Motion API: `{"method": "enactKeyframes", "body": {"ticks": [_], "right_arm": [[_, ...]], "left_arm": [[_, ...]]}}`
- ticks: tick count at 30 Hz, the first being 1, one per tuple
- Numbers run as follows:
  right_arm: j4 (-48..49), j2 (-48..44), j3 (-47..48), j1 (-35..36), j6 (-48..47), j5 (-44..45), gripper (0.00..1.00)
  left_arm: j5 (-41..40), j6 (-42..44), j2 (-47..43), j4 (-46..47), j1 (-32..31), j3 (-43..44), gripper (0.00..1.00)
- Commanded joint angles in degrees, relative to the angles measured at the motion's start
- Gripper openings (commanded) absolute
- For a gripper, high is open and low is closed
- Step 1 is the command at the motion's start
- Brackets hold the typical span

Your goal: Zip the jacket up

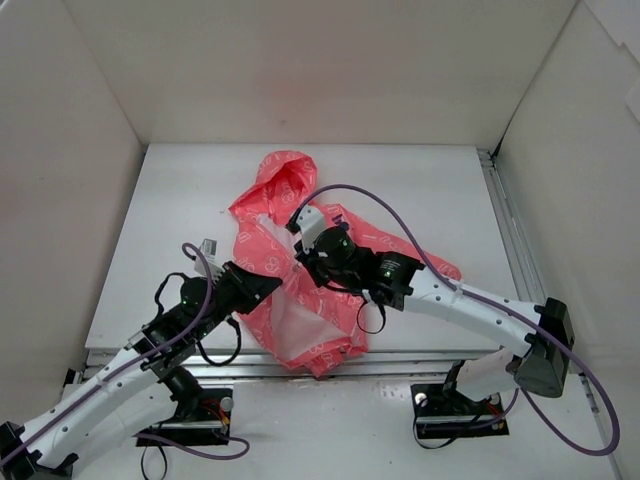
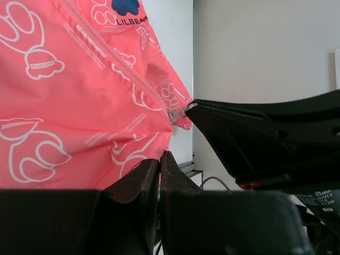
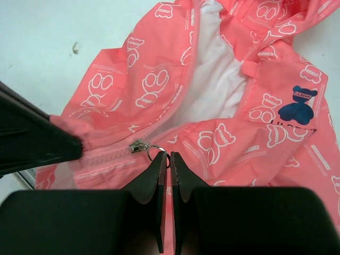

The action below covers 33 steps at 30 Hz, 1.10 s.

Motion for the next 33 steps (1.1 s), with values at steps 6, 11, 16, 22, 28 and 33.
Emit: {"method": "enactKeyframes", "body": {"ticks": [6,11,16,22,28,33], "right_arm": [[3.01,-0.01,3.33,-5.31,-2.98,8.33,0.00],[3.10,0.43,5.43,-10.66,-4.65,10.18,0.00],[3.36,2.18,10.18,-19.01,-6.67,9.74,0.00],[3.36,6.14,20.54,-27.45,-9.48,7.28,0.00],[3.36,10.18,28.02,-32.81,-10.45,7.45,0.00],[3.27,12.03,33.29,-35.89,-10.98,7.02,0.00]], "left_arm": [[6.22,6.49,-1.52,-5.11,0.11,5.44,0.00],[3.77,10.44,-3.27,-12.23,0.11,8.78,0.00],[-1.86,12.20,-6.26,-19.18,0.11,10.81,0.00],[-5.46,12.73,-9.07,-25.41,0.11,12.48,0.00],[-9.41,12.73,-13.38,-32.71,0.11,14.41,0.00],[-13.02,12.91,-17.51,-38.86,0.11,17.04,0.00]]}}
